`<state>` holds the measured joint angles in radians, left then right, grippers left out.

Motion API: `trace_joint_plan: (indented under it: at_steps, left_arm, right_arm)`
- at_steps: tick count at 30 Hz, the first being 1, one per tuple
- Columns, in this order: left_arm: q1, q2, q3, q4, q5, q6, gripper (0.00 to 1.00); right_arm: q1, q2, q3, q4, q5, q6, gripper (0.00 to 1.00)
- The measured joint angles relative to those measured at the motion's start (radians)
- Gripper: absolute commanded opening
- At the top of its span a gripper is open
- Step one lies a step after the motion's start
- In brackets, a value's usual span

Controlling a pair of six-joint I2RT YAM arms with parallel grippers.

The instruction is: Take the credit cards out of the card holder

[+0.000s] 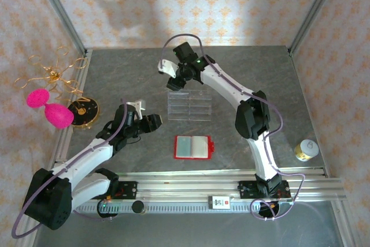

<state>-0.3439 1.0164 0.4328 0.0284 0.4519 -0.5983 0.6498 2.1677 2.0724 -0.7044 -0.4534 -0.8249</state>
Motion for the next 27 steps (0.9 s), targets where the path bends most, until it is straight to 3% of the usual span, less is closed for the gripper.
trace_joint_plan:
  at_steps: [5, 10, 12, 19, 27]
  left_arm:
    - [0.0, -0.047, -0.049, 0.042, 0.008, -0.042, 0.57]
    - [0.0, -0.081, -0.1, 0.119, 0.012, -0.09, 0.62]
    - [0.004, -0.093, -0.116, 0.135, 0.014, -0.103, 0.64]
    - [0.006, -0.117, -0.127, 0.174, 0.016, -0.109, 0.65]
    - [0.006, -0.138, -0.133, 0.182, 0.016, -0.109, 0.66]
  right_arm:
    - [0.005, -0.15, -0.175, 0.193, 0.022, 0.251, 0.42]
    - [0.029, -0.375, -0.484, 0.376, 0.079, 0.612, 0.09]
    - [0.055, -0.436, -0.585, 0.399, 0.106, 0.735, 0.0]
    - [0.169, -0.431, -0.742, 0.338, 0.171, 0.948, 0.0]
    - [0.159, -0.284, -0.581, 0.24, 0.325, 0.993, 0.0]
